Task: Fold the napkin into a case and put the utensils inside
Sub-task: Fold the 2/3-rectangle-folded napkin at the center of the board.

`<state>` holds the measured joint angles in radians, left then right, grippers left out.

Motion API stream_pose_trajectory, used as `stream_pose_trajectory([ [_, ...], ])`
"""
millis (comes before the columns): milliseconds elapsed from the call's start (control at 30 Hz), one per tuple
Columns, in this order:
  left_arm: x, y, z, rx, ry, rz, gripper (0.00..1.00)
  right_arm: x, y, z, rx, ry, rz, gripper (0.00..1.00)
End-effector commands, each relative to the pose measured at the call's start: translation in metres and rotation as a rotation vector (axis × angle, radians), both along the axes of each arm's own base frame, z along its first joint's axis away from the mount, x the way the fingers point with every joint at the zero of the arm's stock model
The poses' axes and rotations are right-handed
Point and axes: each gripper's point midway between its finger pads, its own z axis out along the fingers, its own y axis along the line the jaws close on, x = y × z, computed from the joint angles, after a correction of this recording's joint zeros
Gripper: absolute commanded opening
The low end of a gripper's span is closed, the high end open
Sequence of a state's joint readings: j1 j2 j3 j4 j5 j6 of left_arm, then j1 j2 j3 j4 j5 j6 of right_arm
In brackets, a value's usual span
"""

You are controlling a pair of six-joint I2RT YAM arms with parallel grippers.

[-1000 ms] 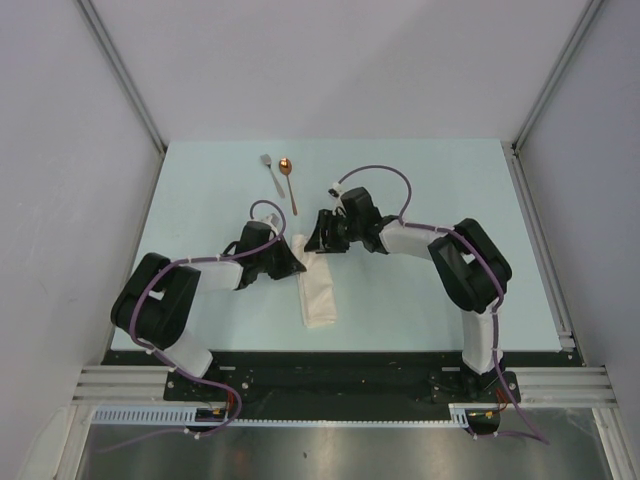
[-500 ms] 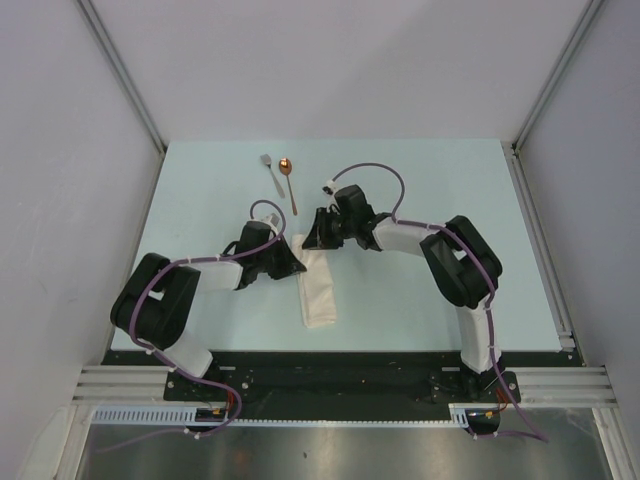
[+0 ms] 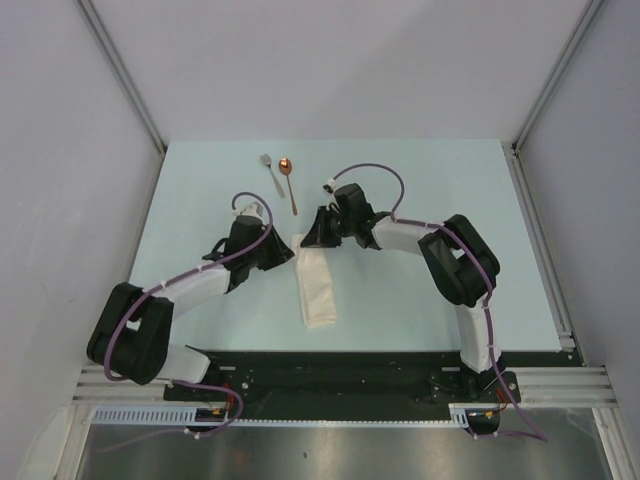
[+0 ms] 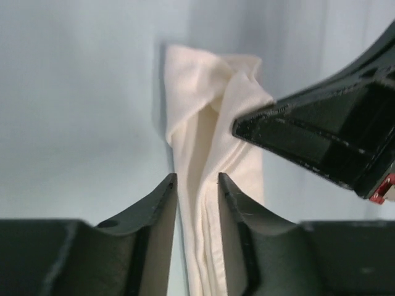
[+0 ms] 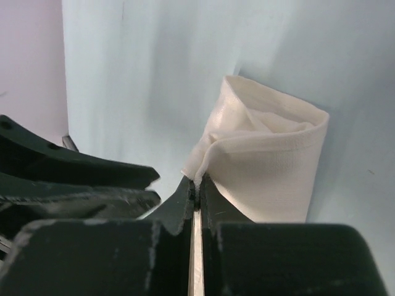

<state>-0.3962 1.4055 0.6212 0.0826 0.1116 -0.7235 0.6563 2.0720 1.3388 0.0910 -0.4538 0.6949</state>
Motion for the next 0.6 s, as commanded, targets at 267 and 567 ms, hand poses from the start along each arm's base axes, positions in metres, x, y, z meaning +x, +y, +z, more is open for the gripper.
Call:
stream_pose_trajectory([
  [267, 0.057, 0.001, -0.001, 0.289, -0.061, -0.091, 0.21, 0.007, -0.003, 0.012, 0.142, 0.064, -0.044, 0.00],
  [567, 0.064, -0.008, -0.009, 0.416, -0.142, -0.140, 0.27, 0.007, -0.003, 0.012, 0.161, 0.079, -0.041, 0.00],
])
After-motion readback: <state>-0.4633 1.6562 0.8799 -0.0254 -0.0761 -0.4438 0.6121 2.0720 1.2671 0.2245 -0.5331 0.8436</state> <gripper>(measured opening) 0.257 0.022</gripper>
